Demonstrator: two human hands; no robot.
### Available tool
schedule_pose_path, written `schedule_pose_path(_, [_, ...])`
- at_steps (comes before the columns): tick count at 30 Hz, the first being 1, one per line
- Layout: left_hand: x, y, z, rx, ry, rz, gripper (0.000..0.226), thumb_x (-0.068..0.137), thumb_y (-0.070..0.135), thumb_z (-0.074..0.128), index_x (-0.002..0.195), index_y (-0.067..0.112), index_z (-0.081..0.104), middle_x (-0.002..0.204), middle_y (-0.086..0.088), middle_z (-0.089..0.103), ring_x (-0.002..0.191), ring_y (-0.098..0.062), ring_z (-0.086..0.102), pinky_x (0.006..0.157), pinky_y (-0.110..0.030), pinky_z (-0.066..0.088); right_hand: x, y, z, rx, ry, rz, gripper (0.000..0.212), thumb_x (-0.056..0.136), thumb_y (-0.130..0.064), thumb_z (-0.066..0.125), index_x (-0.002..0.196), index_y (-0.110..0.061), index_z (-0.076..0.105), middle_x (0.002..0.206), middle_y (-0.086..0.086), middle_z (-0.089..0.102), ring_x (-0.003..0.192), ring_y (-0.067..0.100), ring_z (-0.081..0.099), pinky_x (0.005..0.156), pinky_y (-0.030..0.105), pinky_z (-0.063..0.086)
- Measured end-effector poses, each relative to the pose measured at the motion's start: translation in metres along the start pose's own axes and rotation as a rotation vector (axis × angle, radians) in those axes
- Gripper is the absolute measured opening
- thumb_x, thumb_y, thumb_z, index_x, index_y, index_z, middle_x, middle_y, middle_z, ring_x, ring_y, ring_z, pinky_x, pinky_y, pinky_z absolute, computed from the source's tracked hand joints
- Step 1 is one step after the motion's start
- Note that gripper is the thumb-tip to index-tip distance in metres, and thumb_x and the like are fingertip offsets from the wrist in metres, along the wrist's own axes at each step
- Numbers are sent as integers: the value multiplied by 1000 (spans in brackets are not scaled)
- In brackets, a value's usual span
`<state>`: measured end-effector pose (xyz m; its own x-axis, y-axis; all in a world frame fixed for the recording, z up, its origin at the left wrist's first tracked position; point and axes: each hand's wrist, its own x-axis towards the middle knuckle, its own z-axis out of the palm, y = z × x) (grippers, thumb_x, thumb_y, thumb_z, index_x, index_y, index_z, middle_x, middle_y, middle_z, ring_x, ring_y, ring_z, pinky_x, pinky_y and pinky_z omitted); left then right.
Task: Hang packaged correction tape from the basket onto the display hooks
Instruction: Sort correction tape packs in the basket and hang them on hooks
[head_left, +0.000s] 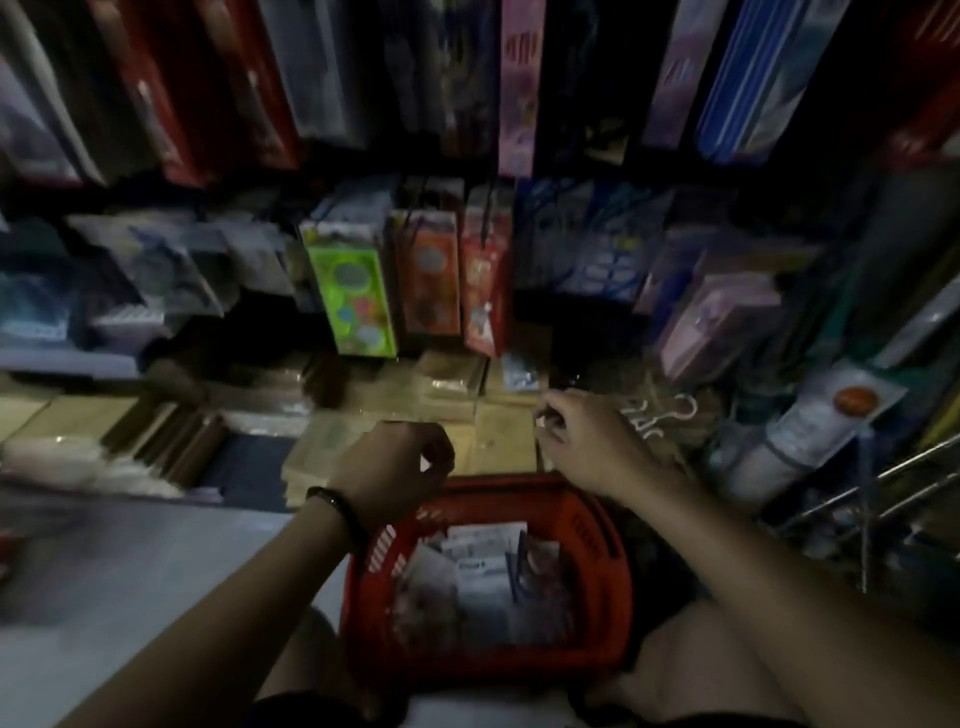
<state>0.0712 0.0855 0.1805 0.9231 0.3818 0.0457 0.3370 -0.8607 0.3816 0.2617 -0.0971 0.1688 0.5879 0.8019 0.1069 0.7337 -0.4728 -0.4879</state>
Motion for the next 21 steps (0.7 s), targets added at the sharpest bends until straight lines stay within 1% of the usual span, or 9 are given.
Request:
schedule_pose_path(3, [-8, -31, 50, -130, -77, -100, 11, 96, 40, 67, 97, 32, 74, 97, 14, 77, 88, -8, 72, 78, -34, 62, -20, 32, 62, 58, -119, 180, 8, 92, -30, 70, 99, -30, 66, 92, -10, 65, 89, 9, 64, 76, 13, 45])
schedule_pose_path(6, [-10, -51, 93, -162, -118, -151, 11, 97, 33, 67, 98, 28, 77, 98, 10, 77, 89, -10, 72, 81, -34, 61, -30, 66, 118, 123, -194, 351, 11, 90, -25, 76, 100, -25, 72, 94, -6, 73, 88, 11, 69, 76, 23, 51])
schedule_pose_path(10, [-15, -67, 158, -196, -206, -205, 8, 98, 31, 67, 95, 29, 74, 99, 14, 76, 86, -1, 66, 82, -28, 58, -35, 106, 188, 148, -276, 542, 17, 88, -34, 79, 81, -29, 65, 89, -8, 73, 85, 12, 69, 78, 30, 56])
schedule_pose_path(12, [-19, -76, 189, -240, -340, -285, 10, 100, 34, 64, 107, 32, 72, 107, 16, 73, 92, -2, 69, 85, -30, 62, -38, 122, 226, 181, -297, 619, 25, 87, -36, 79, 73, -24, 64, 89, -7, 75, 82, 14, 70, 76, 33, 56])
schedule_pose_path(15, [-16, -87, 224, -251, -568, -356, 30, 91, 49, 62, 118, 37, 68, 121, 8, 71, 105, -15, 71, 93, -39, 62, -42, 143, 276, 201, -341, 703, 32, 83, -39, 82, 69, -21, 60, 84, 0, 75, 78, 21, 70, 70, 35, 54])
schedule_pose_path(17, [-11, -91, 236, -222, -611, -338, 43, 85, 56, 57, 123, 38, 66, 129, 5, 69, 116, -20, 68, 99, -42, 60, -45, 158, 303, 222, -350, 791, 32, 73, -44, 85, 87, -22, 67, 90, 0, 76, 86, 22, 73, 73, 35, 57])
schedule_pose_path(19, [-10, -94, 248, -206, -615, -288, 50, 86, 61, 53, 129, 38, 64, 136, 5, 65, 123, -19, 65, 101, -43, 60, -44, 170, 329, 195, -342, 807, 69, 58, -57, 85, 115, -23, 68, 102, 0, 76, 94, 23, 73, 77, 32, 56])
schedule_pose_path(20, [-11, -97, 254, -204, -624, -272, 58, 82, 68, 47, 129, 38, 63, 136, 7, 65, 123, -17, 66, 99, -41, 61, -41, 167, 336, 164, -316, 806, 86, 52, -66, 82, 126, -25, 62, 111, 1, 74, 101, 23, 71, 83, 33, 56])
schedule_pose_path(21, [-12, -103, 265, -210, -624, -259, 67, 76, 74, 40, 129, 38, 63, 134, 10, 66, 121, -15, 67, 96, -39, 62, -40, 167, 346, 141, -293, 799, 95, 52, -68, 80, 134, -27, 56, 121, 2, 70, 110, 24, 67, 92, 35, 55])
